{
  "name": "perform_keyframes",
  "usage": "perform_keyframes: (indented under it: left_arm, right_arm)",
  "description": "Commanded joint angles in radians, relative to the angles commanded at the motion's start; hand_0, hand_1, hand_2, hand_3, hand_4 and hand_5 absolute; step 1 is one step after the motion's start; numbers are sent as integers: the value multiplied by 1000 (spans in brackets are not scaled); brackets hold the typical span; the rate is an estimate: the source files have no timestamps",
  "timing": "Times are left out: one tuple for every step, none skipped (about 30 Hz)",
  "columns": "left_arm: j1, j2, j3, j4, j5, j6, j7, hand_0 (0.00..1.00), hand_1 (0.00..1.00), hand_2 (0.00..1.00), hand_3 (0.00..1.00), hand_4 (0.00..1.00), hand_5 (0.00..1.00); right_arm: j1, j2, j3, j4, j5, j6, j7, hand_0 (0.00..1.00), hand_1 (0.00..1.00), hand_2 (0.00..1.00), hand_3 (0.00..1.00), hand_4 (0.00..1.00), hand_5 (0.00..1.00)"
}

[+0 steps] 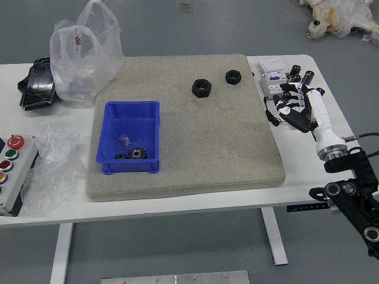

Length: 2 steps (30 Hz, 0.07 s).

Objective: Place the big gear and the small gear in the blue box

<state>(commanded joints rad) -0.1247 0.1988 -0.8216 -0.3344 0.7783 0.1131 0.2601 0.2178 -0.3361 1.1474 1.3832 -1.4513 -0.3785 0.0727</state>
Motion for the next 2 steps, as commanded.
perform_keyframes:
  left_arm:
    - [1,-1,2,0,-3,1,-1,637,515,538,651,638,297]
    - [1,-2,3,0,-5,1,-2,637,515,538,651,638,297]
  right_arm:
    - [2,2,-1,-1,0,0,0,568,668,736,704,662,375]
    - [3,4,-2,-1,0,0,1,568,668,736,704,662,375]
